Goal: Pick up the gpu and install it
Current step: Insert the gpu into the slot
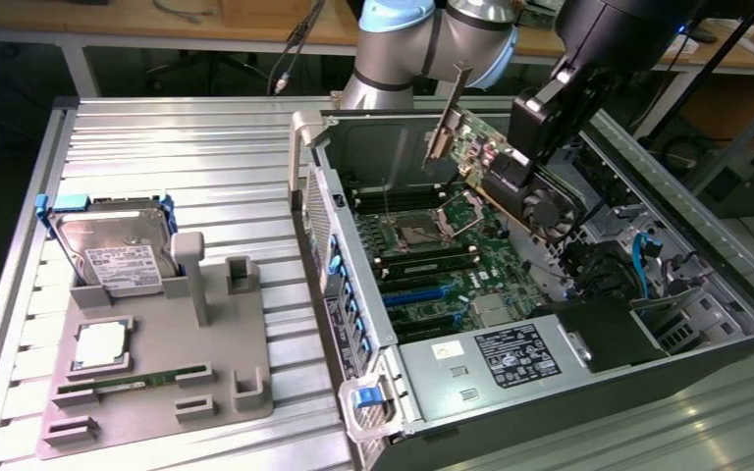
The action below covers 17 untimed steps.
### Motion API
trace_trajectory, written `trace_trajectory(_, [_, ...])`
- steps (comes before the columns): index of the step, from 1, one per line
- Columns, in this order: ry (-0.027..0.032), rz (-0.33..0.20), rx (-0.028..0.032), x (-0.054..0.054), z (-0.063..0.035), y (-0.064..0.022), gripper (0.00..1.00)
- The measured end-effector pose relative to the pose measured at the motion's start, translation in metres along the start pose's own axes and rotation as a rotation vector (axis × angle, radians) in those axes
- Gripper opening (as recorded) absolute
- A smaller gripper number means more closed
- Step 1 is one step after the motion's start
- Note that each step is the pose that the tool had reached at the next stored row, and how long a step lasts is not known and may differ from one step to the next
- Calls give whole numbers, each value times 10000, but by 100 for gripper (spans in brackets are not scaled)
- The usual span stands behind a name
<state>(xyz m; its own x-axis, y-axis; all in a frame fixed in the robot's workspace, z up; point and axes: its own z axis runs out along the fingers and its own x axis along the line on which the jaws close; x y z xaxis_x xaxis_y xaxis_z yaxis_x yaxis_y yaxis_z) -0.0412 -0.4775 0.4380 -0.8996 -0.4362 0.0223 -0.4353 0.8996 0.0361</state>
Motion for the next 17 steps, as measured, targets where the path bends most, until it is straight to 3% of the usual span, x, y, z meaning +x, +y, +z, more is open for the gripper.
trace_trajectory(7, [44,-1239,28,0,0,0,27])
trace_trajectory(17, [91,-2535,56,0,0,0,27])
